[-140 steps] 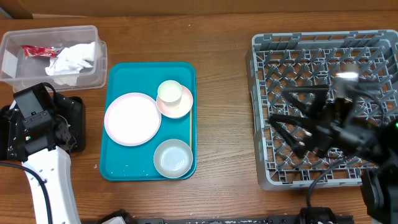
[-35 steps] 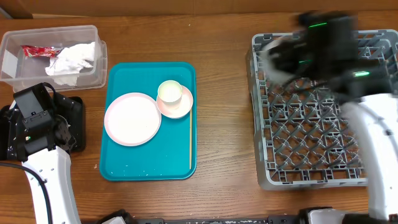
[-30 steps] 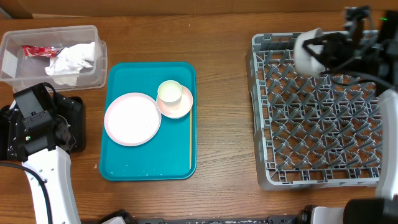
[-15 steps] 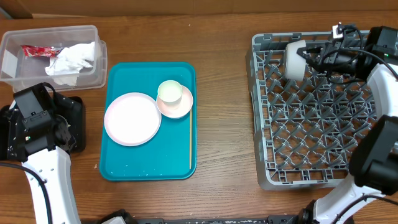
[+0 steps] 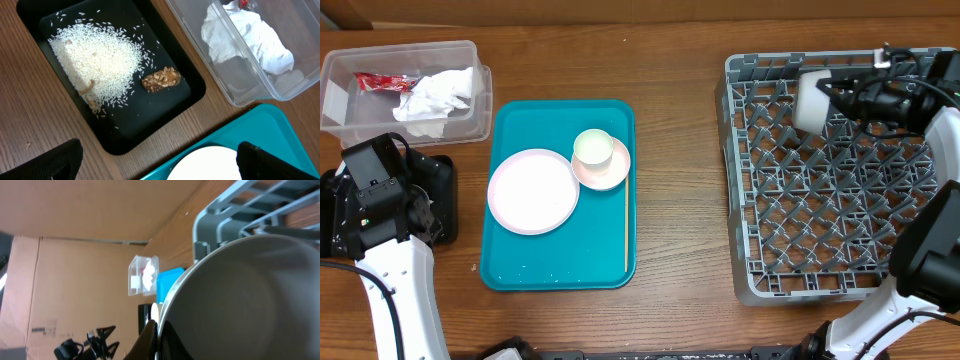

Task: Sort waste into correct bins and load items into the dishwasher
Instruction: 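Carry the white bowl right and set it upside down in the rack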

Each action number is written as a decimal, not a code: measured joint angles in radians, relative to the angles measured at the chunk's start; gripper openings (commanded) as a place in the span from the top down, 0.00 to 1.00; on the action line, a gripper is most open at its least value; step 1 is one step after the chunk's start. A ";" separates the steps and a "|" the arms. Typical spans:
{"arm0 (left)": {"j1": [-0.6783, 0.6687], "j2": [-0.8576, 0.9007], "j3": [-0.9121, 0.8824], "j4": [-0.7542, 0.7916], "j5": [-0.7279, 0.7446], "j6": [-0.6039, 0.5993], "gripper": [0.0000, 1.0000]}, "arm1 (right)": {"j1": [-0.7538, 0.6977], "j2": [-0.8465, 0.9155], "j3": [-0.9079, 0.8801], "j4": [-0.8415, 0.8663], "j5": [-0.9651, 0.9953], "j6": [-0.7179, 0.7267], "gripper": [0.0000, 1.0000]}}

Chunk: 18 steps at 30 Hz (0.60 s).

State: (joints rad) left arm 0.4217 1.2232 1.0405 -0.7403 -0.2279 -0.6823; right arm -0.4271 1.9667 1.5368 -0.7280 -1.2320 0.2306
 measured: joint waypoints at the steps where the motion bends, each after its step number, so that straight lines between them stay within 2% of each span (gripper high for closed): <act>1: 0.000 0.000 0.000 0.000 0.000 0.000 0.00 | -0.009 0.000 0.000 -0.008 0.005 0.002 0.90; 6: 0.000 0.000 0.000 0.000 0.000 0.000 0.00 | -0.033 0.000 0.002 -0.074 0.060 0.005 0.88; 9: 0.000 0.000 0.000 0.000 0.000 0.000 0.00 | -0.031 -0.005 0.010 -0.103 0.085 0.006 0.96; 12: 0.000 0.000 0.000 0.000 0.000 0.000 0.00 | -0.029 -0.019 0.019 -0.118 0.114 0.001 0.96; 18: 0.000 0.000 0.000 0.000 0.000 0.000 0.00 | -0.031 -0.013 0.015 -0.074 -0.011 -0.009 0.96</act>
State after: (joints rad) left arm 0.4217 1.2232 1.0405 -0.7403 -0.2276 -0.6823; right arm -0.4580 1.9533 1.5520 -0.8021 -1.2427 0.2214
